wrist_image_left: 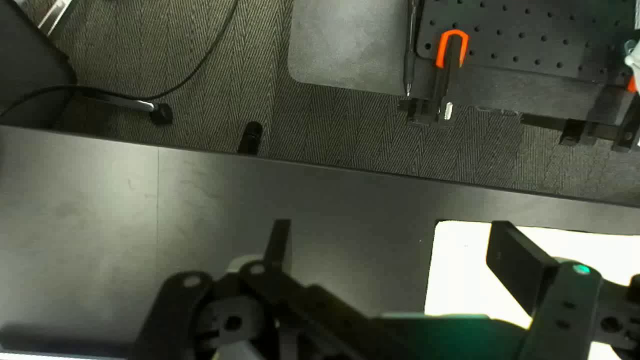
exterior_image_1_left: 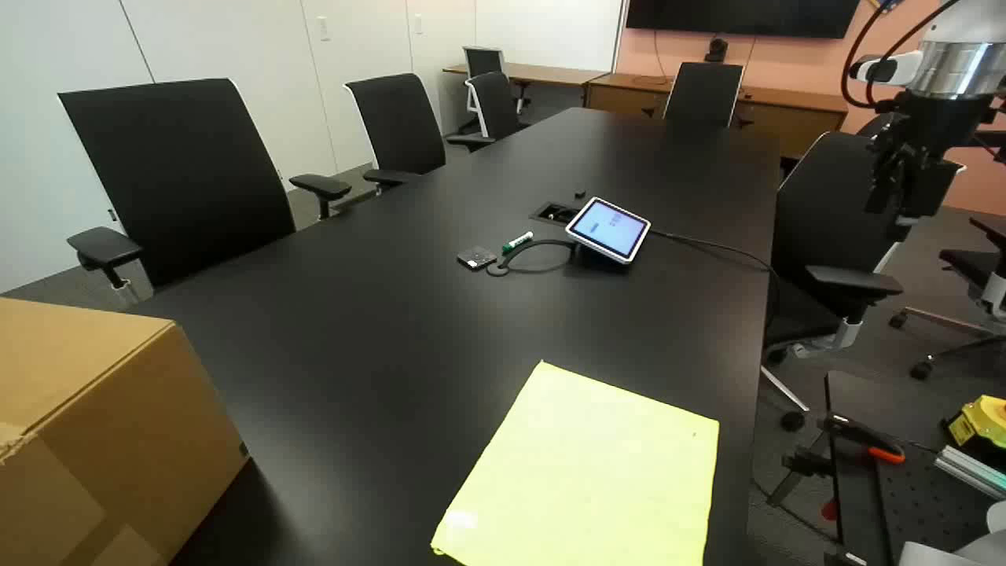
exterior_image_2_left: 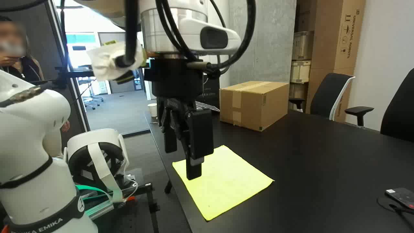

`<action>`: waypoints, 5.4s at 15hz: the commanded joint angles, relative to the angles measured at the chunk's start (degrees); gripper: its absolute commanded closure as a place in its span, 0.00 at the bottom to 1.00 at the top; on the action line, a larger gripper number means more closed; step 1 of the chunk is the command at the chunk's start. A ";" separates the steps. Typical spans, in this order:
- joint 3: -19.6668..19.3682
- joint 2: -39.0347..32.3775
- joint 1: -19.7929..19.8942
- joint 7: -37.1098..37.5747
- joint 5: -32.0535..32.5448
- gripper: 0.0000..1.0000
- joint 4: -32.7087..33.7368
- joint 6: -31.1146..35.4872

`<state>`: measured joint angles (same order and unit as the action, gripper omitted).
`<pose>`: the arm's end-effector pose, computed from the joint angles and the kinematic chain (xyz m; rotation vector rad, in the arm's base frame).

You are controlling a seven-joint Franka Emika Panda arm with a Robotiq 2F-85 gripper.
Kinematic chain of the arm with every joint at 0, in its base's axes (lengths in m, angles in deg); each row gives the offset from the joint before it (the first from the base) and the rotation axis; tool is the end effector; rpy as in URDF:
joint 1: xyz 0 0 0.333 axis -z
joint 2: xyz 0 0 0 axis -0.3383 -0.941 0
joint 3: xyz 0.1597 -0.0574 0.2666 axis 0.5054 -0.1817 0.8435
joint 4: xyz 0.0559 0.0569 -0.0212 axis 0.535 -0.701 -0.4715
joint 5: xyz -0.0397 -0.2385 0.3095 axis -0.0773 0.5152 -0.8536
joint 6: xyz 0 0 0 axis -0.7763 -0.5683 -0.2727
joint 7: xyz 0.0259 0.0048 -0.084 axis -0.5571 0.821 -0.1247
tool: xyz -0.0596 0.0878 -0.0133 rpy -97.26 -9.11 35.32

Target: Fold the cloth on the table

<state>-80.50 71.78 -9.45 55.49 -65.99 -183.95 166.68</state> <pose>0.2881 -0.1826 0.4324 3.0811 0.2589 -0.1084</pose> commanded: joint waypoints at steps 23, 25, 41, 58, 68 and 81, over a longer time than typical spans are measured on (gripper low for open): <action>11.84 -31.98 -7.36 21.22 -10.10 0.00 -6.76 49.66; 12.73 -36.50 -6.85 24.06 -9.90 0.00 -6.25 52.35; 16.45 -57.41 -8.20 30.68 -15.76 0.00 -5.27 69.89; 24.83 -64.25 -1.07 24.77 -15.49 0.00 -3.22 72.52; 26.23 -61.40 -1.28 24.72 -16.17 0.64 -3.51 70.02; 24.47 -55.87 -5.14 23.63 -16.83 0.89 1.20 60.50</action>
<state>-55.84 14.81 -14.65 80.27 -82.33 -185.13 230.40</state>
